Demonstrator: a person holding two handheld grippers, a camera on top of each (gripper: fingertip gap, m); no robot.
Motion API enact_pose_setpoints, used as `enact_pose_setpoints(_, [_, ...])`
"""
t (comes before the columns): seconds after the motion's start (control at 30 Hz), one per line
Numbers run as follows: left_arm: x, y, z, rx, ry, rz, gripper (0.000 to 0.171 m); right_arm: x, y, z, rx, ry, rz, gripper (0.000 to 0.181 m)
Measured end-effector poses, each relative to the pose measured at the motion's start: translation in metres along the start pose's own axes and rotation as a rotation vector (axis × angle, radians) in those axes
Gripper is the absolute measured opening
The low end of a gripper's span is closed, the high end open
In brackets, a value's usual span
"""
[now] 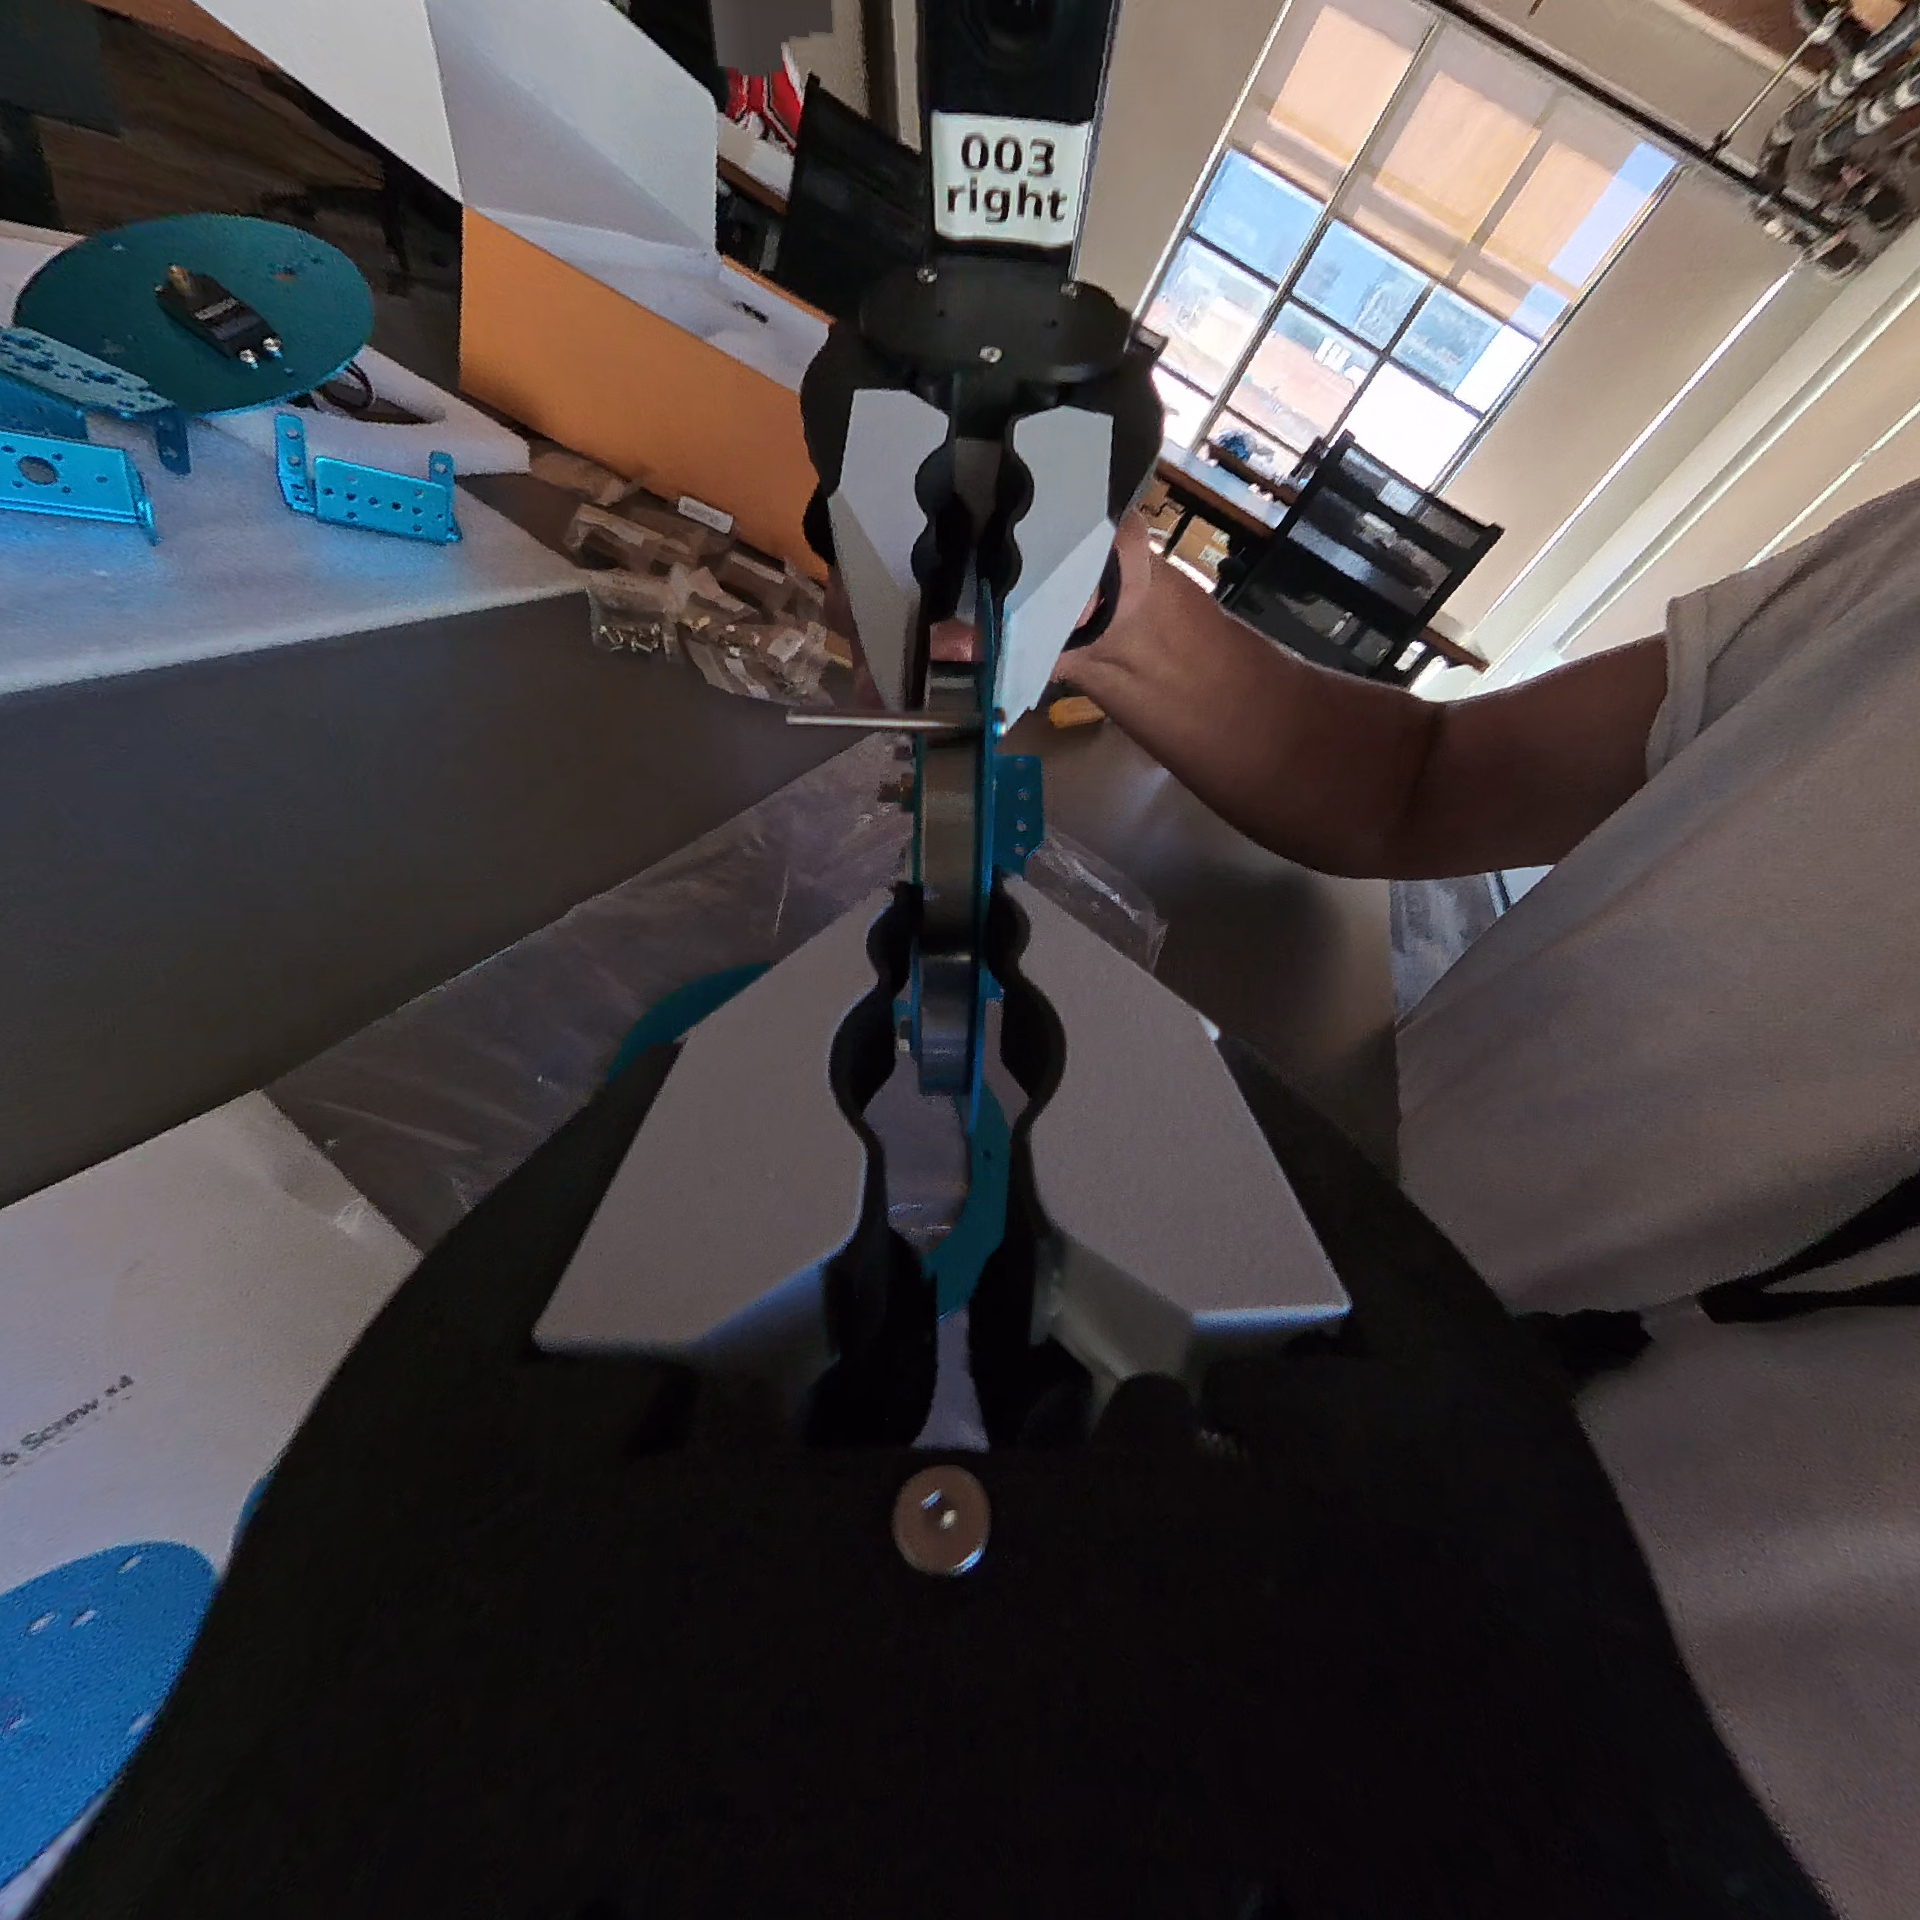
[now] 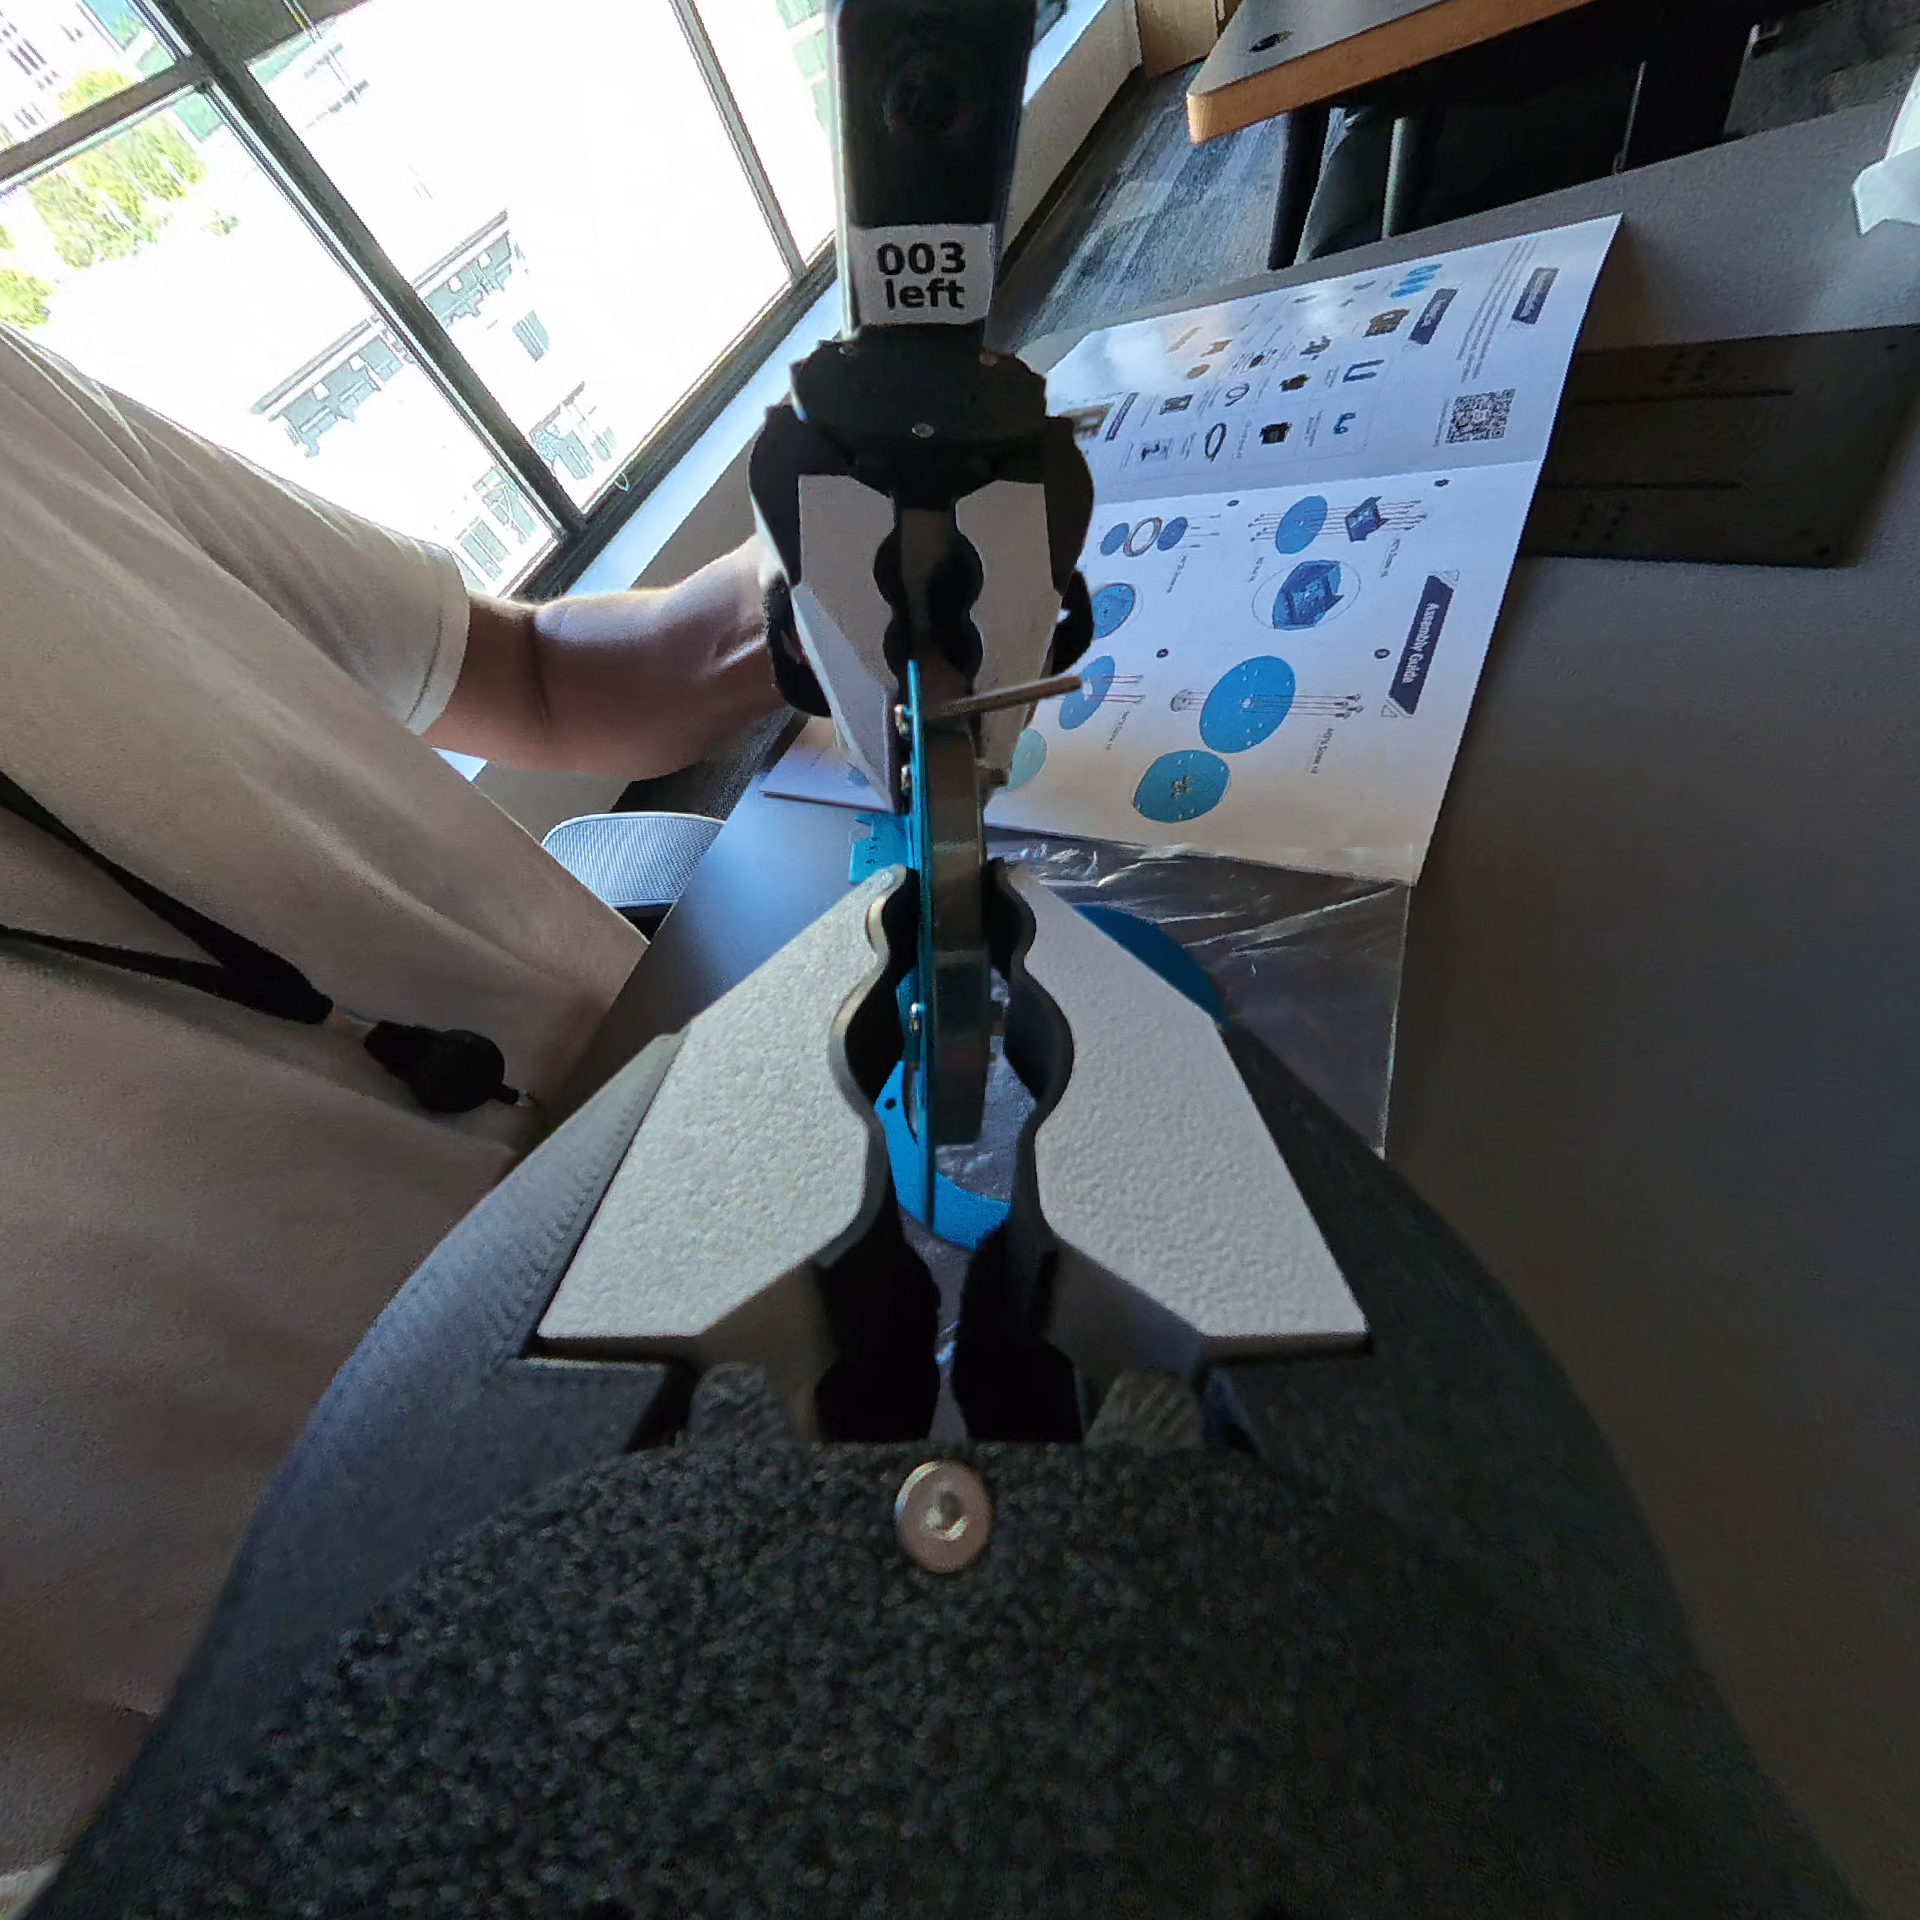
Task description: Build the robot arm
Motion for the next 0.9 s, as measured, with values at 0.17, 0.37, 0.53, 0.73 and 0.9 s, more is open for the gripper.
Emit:
enact_pose_setpoints(0.17, [-0.015, -0.008, 0.006, -0.014, -0.009, -0.101, 0.013, 0.009, 0.002, 0.011, 0.034, 0.015, 0.011, 0.012])
enact_pose_setpoints(0.37, [-0.025, -0.018, 0.011, -0.046, 0.010, -0.103, 0.012, 0.016, 0.008, 0.024, 0.004, -0.022, -0.015, 0.012])
enact_pose_setpoints(0.53, [-0.024, -0.014, 0.010, -0.021, 0.020, -0.061, 0.012, 0.014, 0.007, 0.032, -0.035, -0.070, -0.021, 0.012])
enact_pose_setpoints(0.73, [-0.020, -0.008, -0.002, 0.044, 0.023, -0.016, 0.012, 0.014, 0.003, 0.033, -0.085, -0.131, -0.057, 0.012])
enact_pose_setpoints(0.9, [-0.019, 0.001, -0.008, 0.099, 0.065, -0.022, 0.012, 0.011, -0.005, 0.036, -0.153, -0.148, -0.073, 0.012])
Point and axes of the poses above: each gripper's, where its closed fingertips meet, x back along the fingers, z out of its underside, y = z × x across the jaws, the point moved 7 cm from there along x, back along the fingers, and after that the axes turned 3 degrees about z, right-handed, at the moved point
